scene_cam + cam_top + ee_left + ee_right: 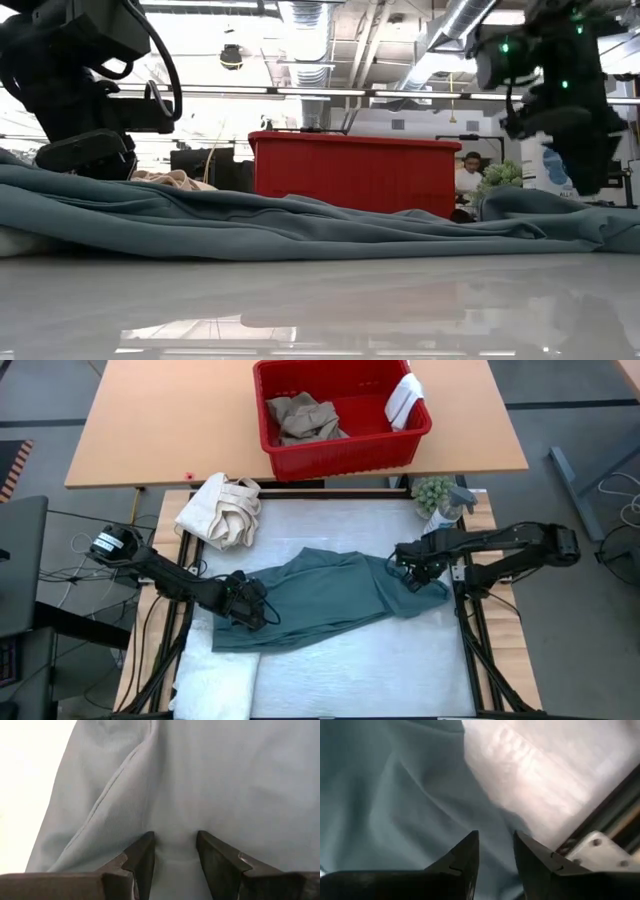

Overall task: Fold Laundry from Bin
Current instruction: Fold the blue pants

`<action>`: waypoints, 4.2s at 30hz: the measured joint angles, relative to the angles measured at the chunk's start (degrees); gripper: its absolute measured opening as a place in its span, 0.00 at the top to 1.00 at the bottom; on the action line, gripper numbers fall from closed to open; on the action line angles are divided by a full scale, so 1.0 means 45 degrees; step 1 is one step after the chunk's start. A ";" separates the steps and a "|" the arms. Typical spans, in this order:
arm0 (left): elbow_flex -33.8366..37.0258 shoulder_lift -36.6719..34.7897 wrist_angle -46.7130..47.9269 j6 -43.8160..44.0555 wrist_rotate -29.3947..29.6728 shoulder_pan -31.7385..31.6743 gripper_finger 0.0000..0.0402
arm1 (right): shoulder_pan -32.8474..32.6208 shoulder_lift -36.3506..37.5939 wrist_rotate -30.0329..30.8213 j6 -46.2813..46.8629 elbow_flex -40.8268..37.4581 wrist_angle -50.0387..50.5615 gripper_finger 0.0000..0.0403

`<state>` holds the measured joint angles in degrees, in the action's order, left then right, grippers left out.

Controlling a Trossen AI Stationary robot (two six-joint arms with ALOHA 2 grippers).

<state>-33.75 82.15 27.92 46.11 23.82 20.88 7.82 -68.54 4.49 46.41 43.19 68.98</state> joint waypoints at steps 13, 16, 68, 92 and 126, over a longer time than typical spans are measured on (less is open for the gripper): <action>-0.0027 -0.0010 0.0287 -0.0287 -0.0381 0.0014 0.65 | 0.1003 0.0070 0.0374 0.0978 -0.1473 -0.0498 0.63; -0.0022 -0.0015 0.0281 -0.0420 -0.0392 0.0015 0.65 | 0.1302 0.0067 0.0361 0.1157 -0.1473 -0.0390 0.64; -0.0012 -0.0015 0.0263 -0.0577 -0.0241 0.0029 0.65 | 0.1317 -0.1209 0.1388 0.0841 0.3390 0.2750 0.96; -0.0012 -0.0015 0.0188 -0.0102 -0.0235 0.0024 0.65 | -0.5347 -0.2127 0.4658 -0.2450 0.8649 -0.4076 0.96; -0.0037 -0.0015 -0.1044 0.0199 -0.1320 0.0019 0.65 | -0.3556 -0.6065 0.1276 -0.3912 0.8624 -0.4733 0.53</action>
<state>-33.91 82.08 23.22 47.00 17.88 20.97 -8.18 -95.84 10.23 28.80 82.00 47.68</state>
